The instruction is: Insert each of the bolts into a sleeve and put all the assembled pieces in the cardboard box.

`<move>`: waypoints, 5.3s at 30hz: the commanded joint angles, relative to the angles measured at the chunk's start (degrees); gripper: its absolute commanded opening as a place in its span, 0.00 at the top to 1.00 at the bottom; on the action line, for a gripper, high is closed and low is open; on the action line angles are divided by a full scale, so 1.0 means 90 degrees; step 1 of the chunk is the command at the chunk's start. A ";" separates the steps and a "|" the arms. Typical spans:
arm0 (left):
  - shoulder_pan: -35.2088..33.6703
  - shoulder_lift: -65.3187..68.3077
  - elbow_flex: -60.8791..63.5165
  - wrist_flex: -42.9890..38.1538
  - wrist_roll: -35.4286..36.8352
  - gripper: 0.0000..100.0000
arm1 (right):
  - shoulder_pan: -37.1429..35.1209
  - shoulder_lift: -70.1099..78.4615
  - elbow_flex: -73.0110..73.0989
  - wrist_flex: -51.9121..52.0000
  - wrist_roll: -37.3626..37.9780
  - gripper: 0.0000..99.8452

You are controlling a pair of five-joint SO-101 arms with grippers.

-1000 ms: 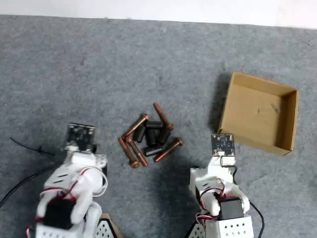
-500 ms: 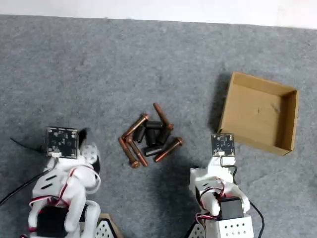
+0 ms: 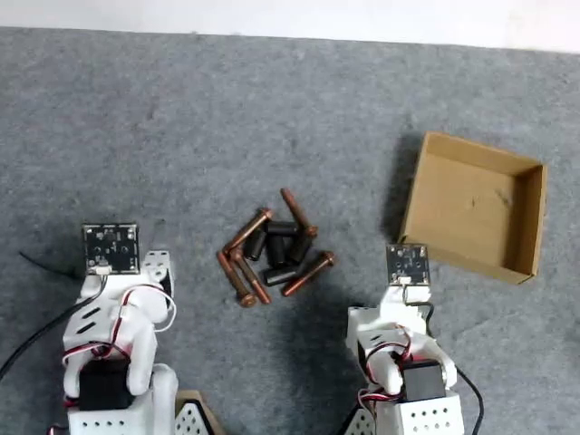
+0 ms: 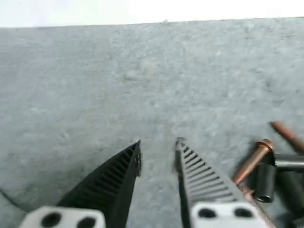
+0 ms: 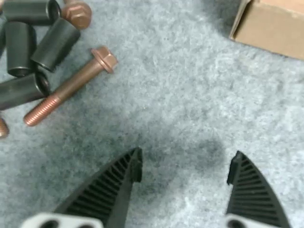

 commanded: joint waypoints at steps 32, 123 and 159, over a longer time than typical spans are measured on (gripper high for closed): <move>-0.0239 0.8063 -0.2193 -0.1905 0.0029 0.86 | 0.0923 -0.0054 0.0581 -0.1626 0.0234 0.72; 0.1617 1.0730 -0.4361 -0.2198 0.0615 0.86 | -0.2525 1.2303 -0.6325 -0.4547 -0.0342 0.72; 0.1607 1.0769 -0.4361 -0.2540 0.0606 0.86 | -0.2525 1.2303 -0.6315 -0.4547 -0.0342 0.72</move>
